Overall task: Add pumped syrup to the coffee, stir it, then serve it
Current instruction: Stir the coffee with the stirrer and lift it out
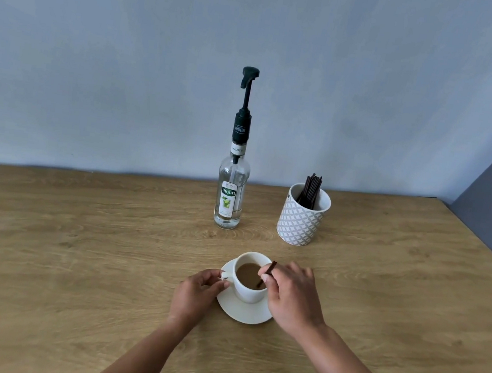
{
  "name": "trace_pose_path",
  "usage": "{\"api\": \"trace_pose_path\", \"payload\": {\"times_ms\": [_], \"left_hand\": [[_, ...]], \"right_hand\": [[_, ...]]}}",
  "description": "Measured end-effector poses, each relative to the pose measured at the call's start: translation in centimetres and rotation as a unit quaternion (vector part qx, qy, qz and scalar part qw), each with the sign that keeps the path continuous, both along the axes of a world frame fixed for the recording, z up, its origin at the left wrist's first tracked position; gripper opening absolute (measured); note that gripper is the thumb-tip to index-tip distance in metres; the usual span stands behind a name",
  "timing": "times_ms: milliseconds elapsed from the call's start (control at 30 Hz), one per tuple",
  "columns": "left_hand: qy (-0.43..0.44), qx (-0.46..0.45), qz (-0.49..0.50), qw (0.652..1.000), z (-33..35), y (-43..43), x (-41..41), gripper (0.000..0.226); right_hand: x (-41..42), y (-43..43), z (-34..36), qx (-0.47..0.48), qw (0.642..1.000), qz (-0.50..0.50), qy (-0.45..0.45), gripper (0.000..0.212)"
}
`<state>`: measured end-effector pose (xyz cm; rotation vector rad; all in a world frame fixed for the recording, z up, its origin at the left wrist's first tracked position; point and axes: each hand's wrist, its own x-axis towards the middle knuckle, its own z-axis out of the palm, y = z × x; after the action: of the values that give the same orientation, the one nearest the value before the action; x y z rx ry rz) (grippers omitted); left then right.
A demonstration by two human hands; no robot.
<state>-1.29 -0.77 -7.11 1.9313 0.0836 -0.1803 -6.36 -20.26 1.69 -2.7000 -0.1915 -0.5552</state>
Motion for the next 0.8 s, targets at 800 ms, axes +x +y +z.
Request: {"api": "trace_pose_path", "payload": {"times_ms": [800], "left_hand": [[-0.005,0.001,-0.006,1.0,-0.1,0.1,0.1,0.013]], "right_hand": [[1.7,0.8,-0.1,0.045,0.996,0.005,0.073,0.02]]}}
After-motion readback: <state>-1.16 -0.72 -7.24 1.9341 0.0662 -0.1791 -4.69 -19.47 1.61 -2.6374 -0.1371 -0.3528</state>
